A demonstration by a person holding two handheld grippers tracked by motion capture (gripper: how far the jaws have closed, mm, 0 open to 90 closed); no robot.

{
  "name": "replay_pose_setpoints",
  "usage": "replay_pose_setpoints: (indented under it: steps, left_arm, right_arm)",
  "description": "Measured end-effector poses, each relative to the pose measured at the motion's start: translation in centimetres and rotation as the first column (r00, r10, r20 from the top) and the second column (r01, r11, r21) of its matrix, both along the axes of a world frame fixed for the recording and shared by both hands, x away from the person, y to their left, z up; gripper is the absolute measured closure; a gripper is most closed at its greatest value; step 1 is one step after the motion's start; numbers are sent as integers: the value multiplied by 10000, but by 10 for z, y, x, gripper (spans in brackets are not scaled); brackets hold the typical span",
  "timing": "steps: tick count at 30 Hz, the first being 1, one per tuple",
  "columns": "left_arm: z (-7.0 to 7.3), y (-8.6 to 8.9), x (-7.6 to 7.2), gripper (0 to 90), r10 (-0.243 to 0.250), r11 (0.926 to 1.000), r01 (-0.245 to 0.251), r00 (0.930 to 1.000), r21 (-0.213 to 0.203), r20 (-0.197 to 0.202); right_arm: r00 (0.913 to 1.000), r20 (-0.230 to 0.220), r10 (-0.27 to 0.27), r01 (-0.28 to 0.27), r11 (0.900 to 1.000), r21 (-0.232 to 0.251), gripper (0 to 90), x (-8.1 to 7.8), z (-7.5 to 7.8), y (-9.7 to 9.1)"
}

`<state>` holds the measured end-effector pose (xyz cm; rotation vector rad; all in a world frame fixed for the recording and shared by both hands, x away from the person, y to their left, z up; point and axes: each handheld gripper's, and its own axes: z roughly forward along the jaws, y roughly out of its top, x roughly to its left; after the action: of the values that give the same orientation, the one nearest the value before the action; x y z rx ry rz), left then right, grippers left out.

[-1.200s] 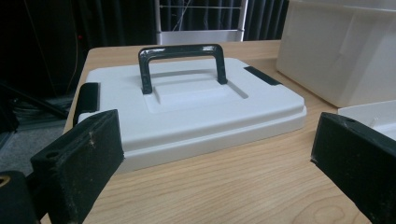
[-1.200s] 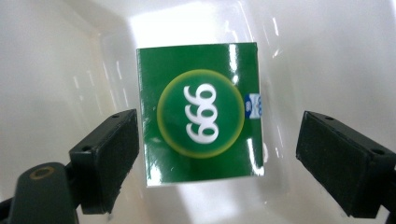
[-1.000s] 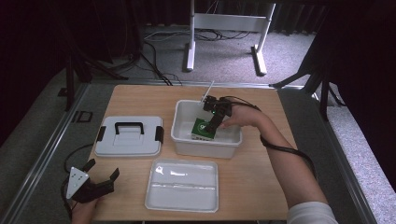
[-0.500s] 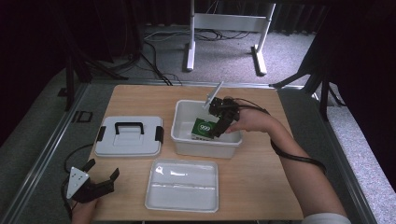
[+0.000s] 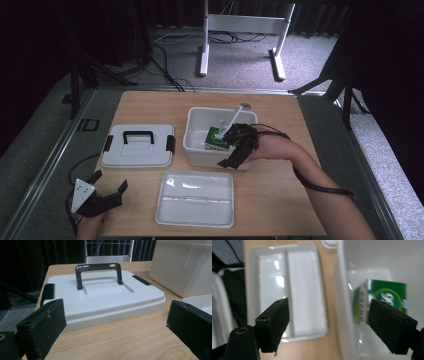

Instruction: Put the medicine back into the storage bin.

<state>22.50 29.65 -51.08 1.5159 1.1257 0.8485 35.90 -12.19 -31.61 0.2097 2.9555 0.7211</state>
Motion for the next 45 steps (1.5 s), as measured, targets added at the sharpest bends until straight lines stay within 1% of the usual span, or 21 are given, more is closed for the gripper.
replay_pose_setpoints:
  steps: [1,3,7,10,11,13,16,22,23,24,25,26,28,30,31,35,36,38,40,43,45]
  left_arm:
    - [0,0,0,21,-1,10000,1,10000,4,-1]
    - [0,0,0,21,8,10000,-8,10000,-5,-2]
    - [0,0,0,21,6,10000,-6,10000,10,-4]
    - [0,0,0,21,-17,10000,17,10000,4,17]
    - [0,0,0,21,-17,10000,17,10000,4,17]
    - [0,-1,0,21,-34,10000,34,10000,18,15]
    - [0,0,0,20,-37,10000,37,10000,-3,2]
    - [0,-1,0,20,-26,10000,26,10000,34,18]
    - [0,-1,0,21,-26,10000,26,10000,34,18]
    - [0,-1,0,21,-37,10000,37,10000,16,13]
    - [0,0,0,20,-43,10000,43,10000,19,10]
    - [0,0,0,20,-43,10000,43,10000,3,3]
    - [0,0,0,21,-55,10000,55,10000,1,6]
    - [0,0,0,21,-71,10000,71,10000,-1,8]
    - [0,0,0,20,-71,10000,71,10000,0,6]
    - [0,0,0,20,-82,10000,81,10000,10,14]
    - [0,0,0,20,-80,10000,80,10000,12,15]
    - [0,0,0,20,-77,10000,77,10000,17,26]
    - [0,0,0,20,-73,10000,73,10000,23,28]
    - [0,0,0,21,-79,10000,79,10000,30,29]
    - [0,0,0,20,-73,10000,73,10000,32,27]
  right_arm:
    - [10000,-80,18,-17,9999,120,175,-3,-1,0]
    - [9999,6,138,-138,9999,27,181,-10,-6,2]
    - [9989,-93,457,-458,9988,-146,186,-23,-19,7]
    - [9976,-359,585,-584,9983,57,187,-25,-27,9]
    - [9976,-359,585,-584,9983,57,187,-25,-27,9]
    - [9972,-332,677,-675,9977,79,198,-29,-36,11]
    - [9944,-501,928,-919,9956,192,214,-35,-45,16]
    - [9901,-610,1267,-1270,9919,0,236,-47,-69,29]
    - [9901,-610,1267,-1270,9919,0,236,-47,-69,29]
    - [9900,-553,1300,-1303,9915,-22,259,-48,-73,31]
    - [9890,-443,1410,-1419,9897,-189,303,-50,-85,36]
    - [9888,-502,1407,-1419,9897,-203,343,-50,-89,37]
    - [9869,-681,1465,-1491,9882,-352,367,-49,-98,41]
    - [9844,-826,1552,-1603,9853,-594,409,-50,-105,46]
    - [9829,-872,1624,-1680,9838,-619,415,-51,-108,48]
    - [9783,-1095,1760,-1840,9806,-671,525,-55,-118,56]
    - [9783,-1051,1787,-1871,9793,-771,548,-56,-121,58]
    - [9804,-685,1847,-1905,9774,-918,598,-58,-125,61]
    - [9824,-685,1740,-1800,9792,-938,652,-57,-129,64]
    - [9876,-565,1468,-1519,9833,-1006,679,-55,-133,66]
    - [9879,-611,1428,-1489,9826,-1107,683,-54,-137,67]
